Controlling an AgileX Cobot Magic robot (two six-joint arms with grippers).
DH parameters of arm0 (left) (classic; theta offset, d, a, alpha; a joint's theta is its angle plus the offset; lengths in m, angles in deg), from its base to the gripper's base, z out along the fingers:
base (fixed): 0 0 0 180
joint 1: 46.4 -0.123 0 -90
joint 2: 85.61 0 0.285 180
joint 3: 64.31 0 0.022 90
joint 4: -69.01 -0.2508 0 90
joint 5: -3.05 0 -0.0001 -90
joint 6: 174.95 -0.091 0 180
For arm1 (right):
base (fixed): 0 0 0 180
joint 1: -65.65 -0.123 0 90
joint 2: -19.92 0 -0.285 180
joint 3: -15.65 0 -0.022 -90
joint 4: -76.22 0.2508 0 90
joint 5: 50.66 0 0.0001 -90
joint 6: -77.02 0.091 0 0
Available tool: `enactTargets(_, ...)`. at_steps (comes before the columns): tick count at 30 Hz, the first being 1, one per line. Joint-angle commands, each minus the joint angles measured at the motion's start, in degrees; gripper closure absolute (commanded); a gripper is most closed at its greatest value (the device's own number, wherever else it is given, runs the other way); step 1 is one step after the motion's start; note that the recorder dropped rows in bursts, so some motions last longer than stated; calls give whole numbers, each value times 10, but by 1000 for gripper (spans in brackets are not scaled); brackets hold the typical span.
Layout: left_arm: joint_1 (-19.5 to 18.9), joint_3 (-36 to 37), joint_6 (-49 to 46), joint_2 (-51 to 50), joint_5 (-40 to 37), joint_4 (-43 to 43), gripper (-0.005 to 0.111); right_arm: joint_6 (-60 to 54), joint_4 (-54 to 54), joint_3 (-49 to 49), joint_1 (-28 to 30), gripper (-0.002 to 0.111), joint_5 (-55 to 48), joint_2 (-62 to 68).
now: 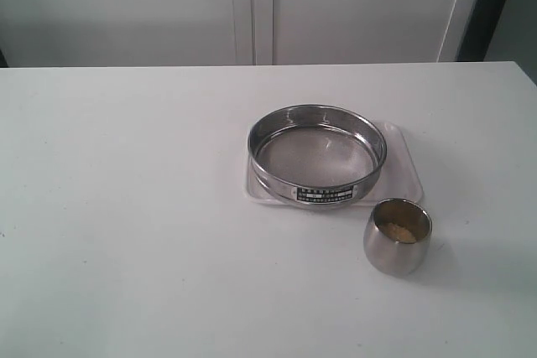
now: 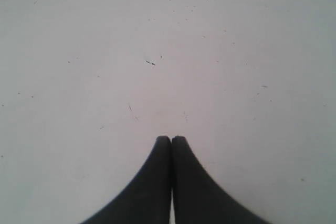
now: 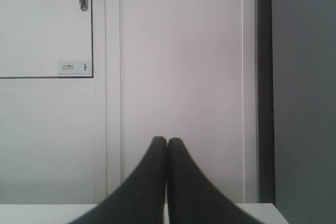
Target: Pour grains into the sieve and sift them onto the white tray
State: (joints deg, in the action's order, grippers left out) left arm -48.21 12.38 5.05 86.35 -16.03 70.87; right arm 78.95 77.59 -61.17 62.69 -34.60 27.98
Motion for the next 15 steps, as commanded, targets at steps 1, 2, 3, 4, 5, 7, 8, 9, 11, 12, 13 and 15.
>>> enactTargets(1,3,5,0,3,-3,2,107,-6,0,-4,1,108,12,-3)
enactTargets(2,3,5,0,3,-3,2,107,-6,0,-4,1,108,12,-3)
enactTargets(3,3,5,0,3,-3,2,107,-6,0,-4,1,108,10,-3)
enactTargets(4,3,5,0,3,-3,2,107,-6,0,-4,1,108,10,-3)
enactTargets(5,3,5,0,3,-3,2,107,-6,0,-4,1,108,8,-3)
enactTargets(7,3,5,0,3,-3,2,107,-6,0,-4,1,108,8,-3)
enactTargets(8,3,5,0,3,-3,2,107,-6,0,-4,1,108,8,-3)
enactTargets(9,3,5,0,3,-3,2,107,-6,0,-4,1,108,8,-3)
enactTargets(11,3,5,0,3,-3,2,107,-6,0,-4,1,108,8,-3)
enactTargets(12,3,5,0,3,-3,2,107,-6,0,-4,1,108,8,-3)
enactTargets(13,3,5,0,3,-3,2,107,-6,0,-4,1,108,8,-3)
enactTargets(15,3,5,0,3,-3,2,107,-7,0,-4,1,108,8,-3)
